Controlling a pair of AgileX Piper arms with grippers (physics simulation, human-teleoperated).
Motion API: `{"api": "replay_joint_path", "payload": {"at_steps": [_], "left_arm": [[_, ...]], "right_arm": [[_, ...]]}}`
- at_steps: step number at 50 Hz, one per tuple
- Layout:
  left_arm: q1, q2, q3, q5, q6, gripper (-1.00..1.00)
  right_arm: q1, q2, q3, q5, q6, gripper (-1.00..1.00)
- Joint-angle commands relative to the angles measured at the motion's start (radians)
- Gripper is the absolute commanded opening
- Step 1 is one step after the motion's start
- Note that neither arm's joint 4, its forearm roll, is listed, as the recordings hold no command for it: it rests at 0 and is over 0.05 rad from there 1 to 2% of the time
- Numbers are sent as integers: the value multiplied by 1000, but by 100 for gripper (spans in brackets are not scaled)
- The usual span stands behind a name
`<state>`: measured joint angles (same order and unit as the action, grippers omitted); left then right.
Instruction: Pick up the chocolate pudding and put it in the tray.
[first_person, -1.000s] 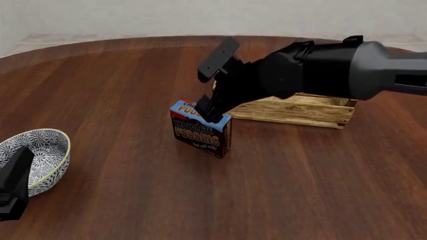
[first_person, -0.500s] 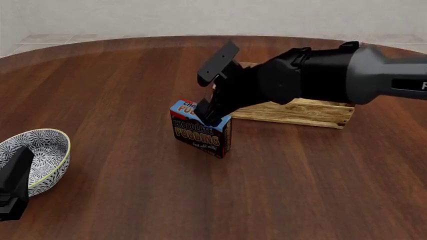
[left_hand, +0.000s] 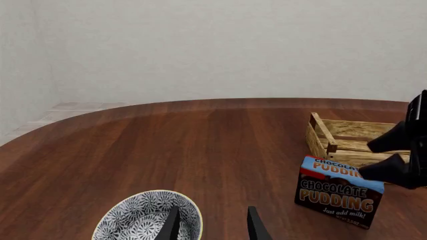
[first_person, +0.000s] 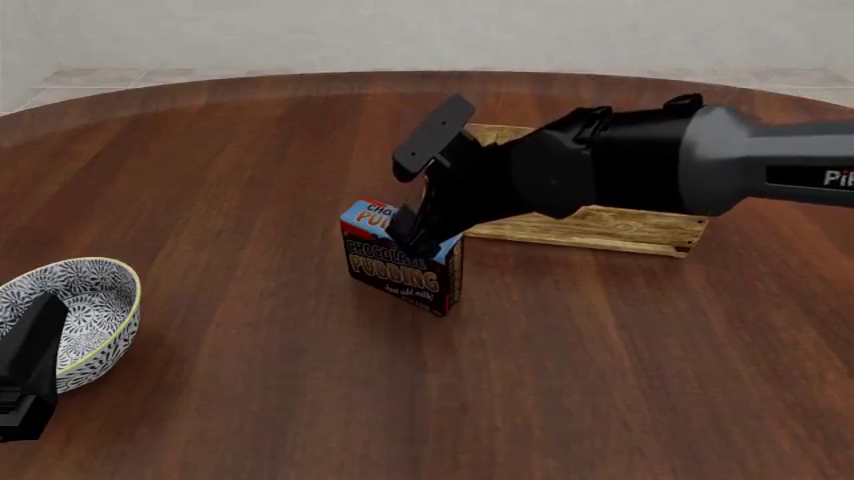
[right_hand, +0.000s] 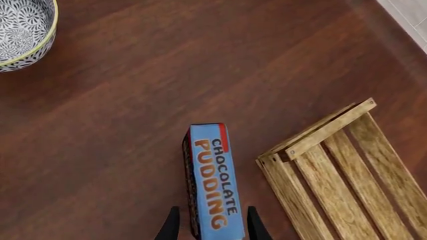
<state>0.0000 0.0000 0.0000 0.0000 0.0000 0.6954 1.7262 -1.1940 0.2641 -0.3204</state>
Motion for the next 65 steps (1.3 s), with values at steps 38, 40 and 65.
{"api": "replay_joint_path", "payload": {"at_steps": [38, 40, 65], "left_arm": [[0, 0, 0, 0, 0, 100], [0, 0, 0, 0, 0, 100], [0, 0, 0, 0, 0, 100]], "right_arm": [[-19, 34, -14, -15, 10, 100], [-19, 36, -15, -16, 13, 100], [-25, 62, -24, -20, 11, 100]]}}
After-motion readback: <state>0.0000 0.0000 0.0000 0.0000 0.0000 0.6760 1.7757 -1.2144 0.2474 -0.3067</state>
